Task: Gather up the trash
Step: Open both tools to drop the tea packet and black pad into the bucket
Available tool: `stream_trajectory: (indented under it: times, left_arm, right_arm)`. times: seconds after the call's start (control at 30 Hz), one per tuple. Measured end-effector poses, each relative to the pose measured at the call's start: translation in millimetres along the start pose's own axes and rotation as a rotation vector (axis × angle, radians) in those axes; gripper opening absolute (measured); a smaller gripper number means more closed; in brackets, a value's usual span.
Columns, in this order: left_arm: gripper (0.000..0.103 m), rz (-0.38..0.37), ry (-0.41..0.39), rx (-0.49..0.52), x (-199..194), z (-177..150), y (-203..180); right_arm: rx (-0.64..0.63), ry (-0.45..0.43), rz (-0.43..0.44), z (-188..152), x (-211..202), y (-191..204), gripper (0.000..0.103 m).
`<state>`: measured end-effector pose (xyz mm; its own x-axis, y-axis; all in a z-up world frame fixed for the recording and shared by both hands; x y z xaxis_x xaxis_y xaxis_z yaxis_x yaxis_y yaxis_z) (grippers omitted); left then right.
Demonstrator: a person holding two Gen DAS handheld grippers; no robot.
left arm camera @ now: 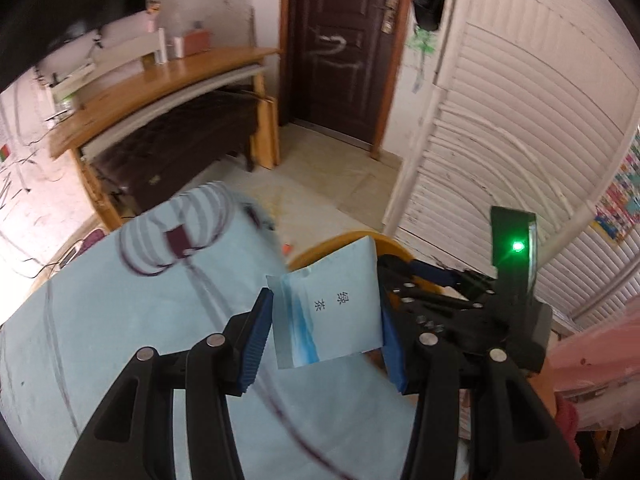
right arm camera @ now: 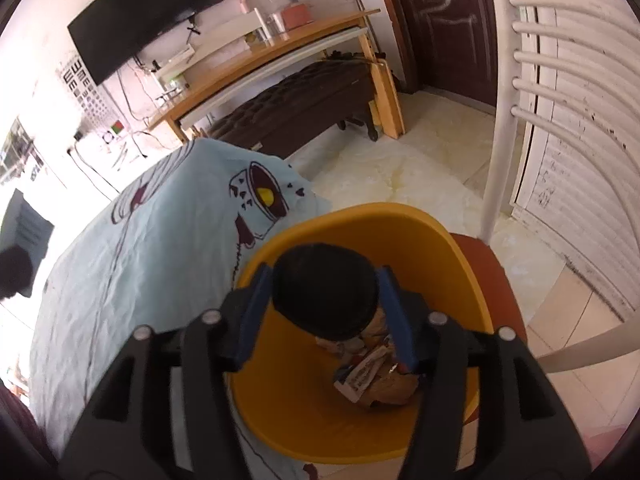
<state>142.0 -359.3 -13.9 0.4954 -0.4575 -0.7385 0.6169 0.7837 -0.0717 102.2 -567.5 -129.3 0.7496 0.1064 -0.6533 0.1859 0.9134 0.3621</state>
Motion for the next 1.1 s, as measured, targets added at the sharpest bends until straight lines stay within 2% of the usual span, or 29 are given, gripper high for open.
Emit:
stream_trajectory:
  times: [0.17, 0.3, 0.5, 0.57, 0.6, 0.63, 0.7, 0.93, 1.0, 1.1]
  left_arm:
    - [0.046, -0.036, 0.046, 0.01, 21.0, 0.7, -22.2]
    - [0.046, -0.041, 0.057, 0.008, 27.4, 0.6, -26.4]
    - [0.047, -0.085, 0.065, -0.025, 34.3, 8.1, -28.4]
    - [0.057, -0.114, 0.048, -0.029, 34.8, 9.7, -29.3]
    - [0.069, -0.124, 0.042, -0.031, 35.7, 10.7, -29.5]
    - [0.076, -0.138, 0.037, -0.034, 35.7, 11.3, -29.1]
    - [0.082, -0.164, 0.02, -0.041, 35.2, 12.0, -27.5]
    - [0.086, -0.12, -0.015, -0.075, 29.2, 7.1, -8.7]
    - [0.089, -0.07, -0.055, -0.062, 19.0, 0.4, 3.3]
    - [0.095, 0.025, -0.13, -0.053, -2.0, -12.4, 26.5]
  right_arm:
    - [0.04, 0.012, 0.041, -0.9, 2.0, -9.9, 0.063]
    - [0.073, 0.006, 0.055, 0.3, -0.8, -18.7, 0.074]
    - [0.127, -0.037, 0.025, 5.2, -14.7, -39.2, 0.075]
    - [0.147, -0.052, 0.014, 6.6, -20.3, -47.6, 0.075]
    - [0.155, -0.058, 0.009, 7.7, -21.7, -52.0, 0.075]
    - [0.163, -0.064, 0.003, 8.3, -23.9, -55.8, 0.076]
    - [0.181, -0.075, 0.0, 8.4, -27.5, -62.3, 0.078]
    - [0.168, -0.099, 0.013, 11.1, -34.9, -53.7, 0.078]
    - [0.141, -0.115, 0.02, 13.0, -40.8, -42.0, 0.079]
    - [0.064, -0.136, 0.027, 15.4, -51.0, -14.7, 0.089]
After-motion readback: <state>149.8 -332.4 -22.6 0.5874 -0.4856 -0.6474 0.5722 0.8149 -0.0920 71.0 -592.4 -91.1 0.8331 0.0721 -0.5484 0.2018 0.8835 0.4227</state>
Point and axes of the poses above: each gripper's, at about its wrist camera, not at the fingertips, and x roughly the way its jaws point, y to its left, z to its top, the point moved 3 cm from there along x, roughly the way its jaws point, and after that the axes turned 4 degrees about -y, right-handed, at the moved point
